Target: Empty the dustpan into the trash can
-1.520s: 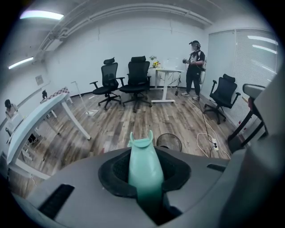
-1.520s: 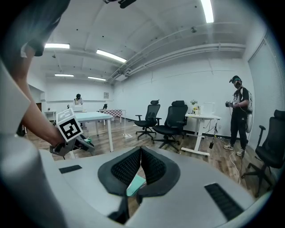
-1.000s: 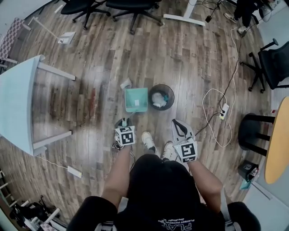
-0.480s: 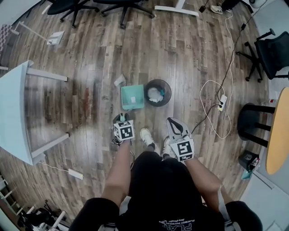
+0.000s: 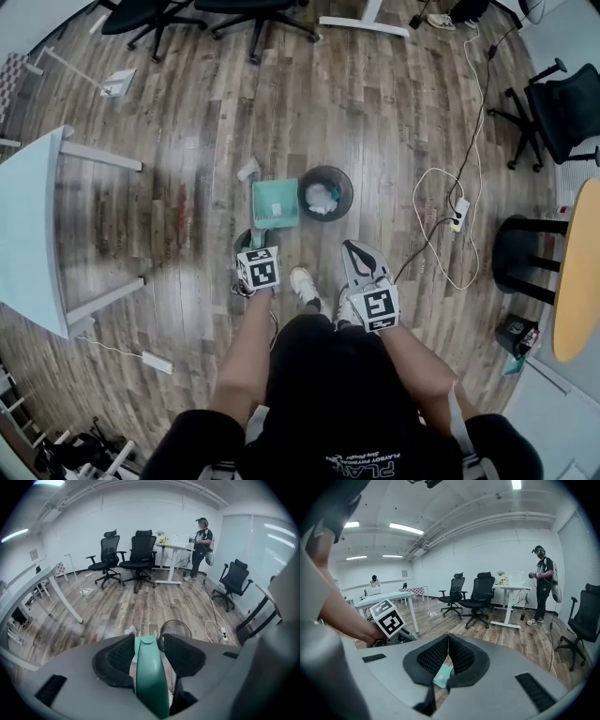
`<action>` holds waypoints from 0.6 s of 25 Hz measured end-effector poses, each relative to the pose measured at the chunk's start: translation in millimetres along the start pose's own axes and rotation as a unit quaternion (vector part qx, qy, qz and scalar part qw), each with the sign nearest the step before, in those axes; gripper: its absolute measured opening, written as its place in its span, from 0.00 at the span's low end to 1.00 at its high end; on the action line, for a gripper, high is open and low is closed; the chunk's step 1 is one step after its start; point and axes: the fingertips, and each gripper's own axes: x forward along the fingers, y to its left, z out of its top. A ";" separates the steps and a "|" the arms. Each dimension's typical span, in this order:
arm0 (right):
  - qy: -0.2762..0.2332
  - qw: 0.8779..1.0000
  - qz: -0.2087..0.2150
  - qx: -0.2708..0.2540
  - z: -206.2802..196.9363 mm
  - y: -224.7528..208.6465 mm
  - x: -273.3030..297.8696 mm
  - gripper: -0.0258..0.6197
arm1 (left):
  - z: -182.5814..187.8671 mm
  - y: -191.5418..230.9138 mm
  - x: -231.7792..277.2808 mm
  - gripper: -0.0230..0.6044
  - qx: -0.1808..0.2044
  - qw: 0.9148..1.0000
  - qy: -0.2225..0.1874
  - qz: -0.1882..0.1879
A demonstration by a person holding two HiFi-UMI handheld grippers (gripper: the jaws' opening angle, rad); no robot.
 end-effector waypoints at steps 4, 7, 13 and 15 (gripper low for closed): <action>-0.017 1.000 0.008 -0.004 9.6 0.6 -10.3 0.08 | 22.5 -3.6 -38.7 0.35 0.000 0.998 -0.060 -0.010; -0.040 0.999 0.018 -0.001 17.4 -0.3 -22.5 0.08 | 40.9 -22.5 -75.9 0.35 0.005 0.993 -0.112 -0.044; -0.065 0.997 0.034 -0.014 24.2 0.3 -47.0 0.08 | 52.8 -55.7 -151.8 0.28 0.044 0.985 -0.163 -0.028; -0.077 0.996 0.041 -0.018 32.3 3.3 -54.5 0.08 | 53.4 -67.1 -172.5 0.22 0.044 0.982 -0.179 -0.036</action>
